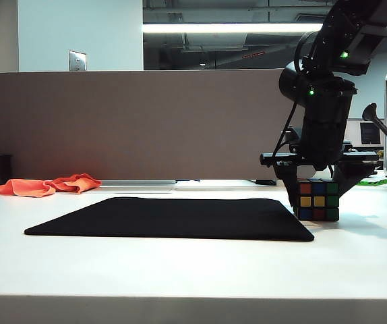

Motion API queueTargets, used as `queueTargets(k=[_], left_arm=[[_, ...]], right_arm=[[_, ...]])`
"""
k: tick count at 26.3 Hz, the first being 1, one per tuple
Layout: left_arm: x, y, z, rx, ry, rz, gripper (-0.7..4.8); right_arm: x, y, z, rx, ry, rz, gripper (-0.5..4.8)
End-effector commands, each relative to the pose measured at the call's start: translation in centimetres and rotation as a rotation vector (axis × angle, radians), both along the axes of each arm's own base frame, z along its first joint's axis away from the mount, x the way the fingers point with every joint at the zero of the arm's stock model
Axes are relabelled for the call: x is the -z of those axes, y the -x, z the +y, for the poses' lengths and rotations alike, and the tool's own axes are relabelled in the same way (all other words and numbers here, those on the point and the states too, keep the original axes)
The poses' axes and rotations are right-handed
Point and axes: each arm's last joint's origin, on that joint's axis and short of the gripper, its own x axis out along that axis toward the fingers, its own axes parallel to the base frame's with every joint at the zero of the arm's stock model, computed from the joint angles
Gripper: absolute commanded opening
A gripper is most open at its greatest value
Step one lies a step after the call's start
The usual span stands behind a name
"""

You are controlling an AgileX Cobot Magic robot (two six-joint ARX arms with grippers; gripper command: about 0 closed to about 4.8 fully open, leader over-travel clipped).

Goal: Pick up the cube on the right side of the mouse pad, then place it in the center of the mouse pad.

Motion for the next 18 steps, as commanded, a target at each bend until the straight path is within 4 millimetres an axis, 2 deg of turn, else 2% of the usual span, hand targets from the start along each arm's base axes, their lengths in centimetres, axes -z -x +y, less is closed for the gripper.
queueTargets(k=[1, 10, 13, 18], left_arm=[[-0.3, 0.0, 0.0, 0.000, -0.001, -0.019, -0.06], [-0.3, 0.0, 0.1, -0.021, 0.002, -0.019, -0.06], [-0.3, 0.0, 0.1, -0.022, 0.002, -0.019, -0.06], [-0.3, 0.0, 0.1, -0.022, 0.001, -0.019, -0.06]], right_arm=[[-0.6, -0.1, 0.1, 0.002, -0.010, -0.029, 3.13], [-3.6, 0.1, 0.0, -0.001, -0.052, -0.153, 3.13], [-4.0, 0.1, 0.0, -0.004, -0.059, -0.164, 3.13], [-5.3, -0.1, 1.0, -0.062, -0.127, -0.186, 3.13]])
